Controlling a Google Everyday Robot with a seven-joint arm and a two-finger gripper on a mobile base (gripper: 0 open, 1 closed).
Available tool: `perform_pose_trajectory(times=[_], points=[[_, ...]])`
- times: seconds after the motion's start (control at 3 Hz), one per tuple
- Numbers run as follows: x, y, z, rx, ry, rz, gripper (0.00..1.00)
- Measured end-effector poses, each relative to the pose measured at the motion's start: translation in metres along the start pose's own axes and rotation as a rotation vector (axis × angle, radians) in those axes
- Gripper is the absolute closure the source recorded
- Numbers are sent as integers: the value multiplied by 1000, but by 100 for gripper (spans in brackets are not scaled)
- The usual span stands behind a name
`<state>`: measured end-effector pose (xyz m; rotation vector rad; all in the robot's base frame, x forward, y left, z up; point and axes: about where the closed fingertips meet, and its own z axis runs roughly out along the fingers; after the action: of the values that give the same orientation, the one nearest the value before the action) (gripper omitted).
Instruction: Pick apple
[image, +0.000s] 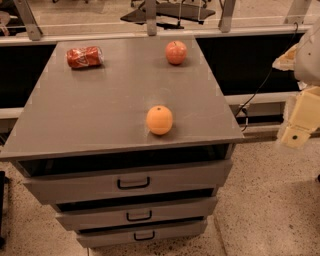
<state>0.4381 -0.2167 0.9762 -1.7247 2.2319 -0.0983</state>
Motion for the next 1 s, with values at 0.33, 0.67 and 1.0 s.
perform_pose_trajectory(times=[0.33,0.67,1.0], points=[[-1,-1,-1,3,-4,-1,0],[-11,-21,11,-11,-67,-34,0],[-45,-72,39,-7,-199,-85,0]])
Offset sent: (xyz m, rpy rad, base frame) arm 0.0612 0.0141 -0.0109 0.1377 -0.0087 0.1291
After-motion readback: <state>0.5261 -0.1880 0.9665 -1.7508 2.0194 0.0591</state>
